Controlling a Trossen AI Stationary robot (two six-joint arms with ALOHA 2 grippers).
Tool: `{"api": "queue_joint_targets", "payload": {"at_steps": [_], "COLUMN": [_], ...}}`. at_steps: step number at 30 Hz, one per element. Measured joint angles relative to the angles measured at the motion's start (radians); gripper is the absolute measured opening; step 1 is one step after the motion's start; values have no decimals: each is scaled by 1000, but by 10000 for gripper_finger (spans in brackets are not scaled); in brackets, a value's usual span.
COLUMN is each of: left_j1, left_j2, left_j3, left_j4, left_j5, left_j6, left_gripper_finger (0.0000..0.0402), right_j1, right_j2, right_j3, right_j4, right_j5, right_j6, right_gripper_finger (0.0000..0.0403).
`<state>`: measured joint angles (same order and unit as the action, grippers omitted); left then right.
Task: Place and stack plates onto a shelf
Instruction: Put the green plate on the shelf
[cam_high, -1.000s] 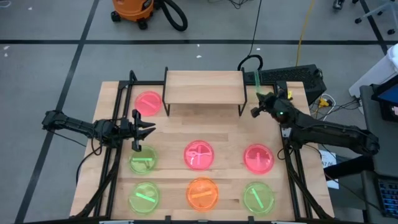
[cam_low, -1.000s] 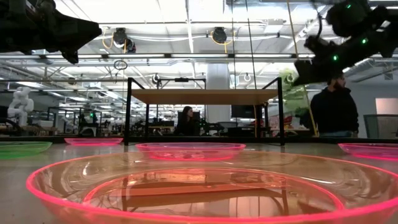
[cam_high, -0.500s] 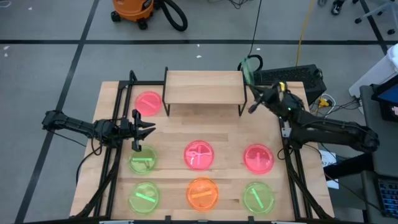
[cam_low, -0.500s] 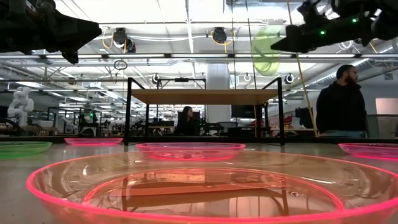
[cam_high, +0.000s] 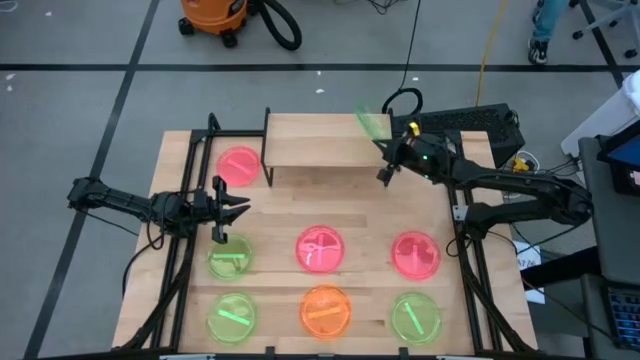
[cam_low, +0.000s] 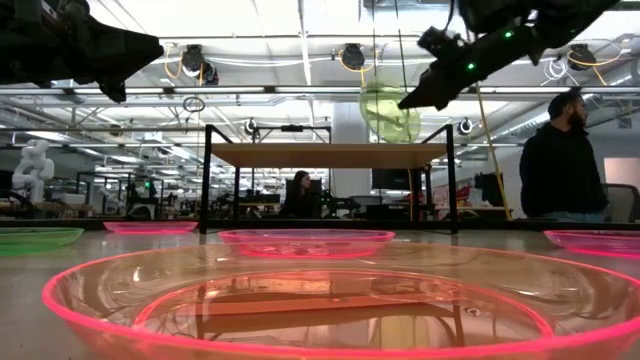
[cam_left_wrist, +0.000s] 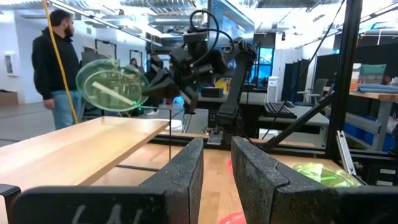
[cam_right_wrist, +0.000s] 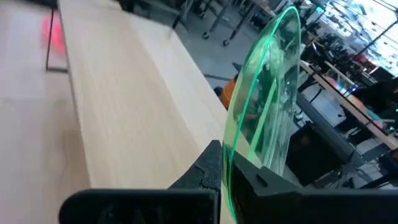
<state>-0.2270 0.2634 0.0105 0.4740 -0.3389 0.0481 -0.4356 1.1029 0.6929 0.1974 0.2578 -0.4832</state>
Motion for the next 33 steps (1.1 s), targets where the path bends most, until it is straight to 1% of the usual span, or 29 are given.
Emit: {"api": "queue_joint_targets", "payload": {"at_steps": [7, 11, 12, 18, 26, 33], "left_j1": [0, 0, 0, 0, 0, 0], "left_j2": [0, 0, 0, 0, 0, 0], "left_j3": [0, 0, 0, 0, 0, 0], "left_j4": [0, 0, 0, 0, 0, 0], "left_j5": [0, 0, 0, 0, 0, 0], "left_j6": [0, 0, 0, 0, 0, 0], "left_gripper_finger": [88, 88, 88, 88, 88, 88], "right_j1": [50, 69, 73, 83, 84, 84], "right_j2": [111, 154, 161, 193, 205, 205], "right_j3": [21, 21, 21, 21, 21, 21], "right_j4": [12, 8, 9, 14, 9, 7], "right_j5": [9, 104, 113, 112, 111, 157], "right_j6": [-66, -90, -98, -114, -90, -81], "right_gripper_finger": [0, 0, 0, 5, 31, 45]}}
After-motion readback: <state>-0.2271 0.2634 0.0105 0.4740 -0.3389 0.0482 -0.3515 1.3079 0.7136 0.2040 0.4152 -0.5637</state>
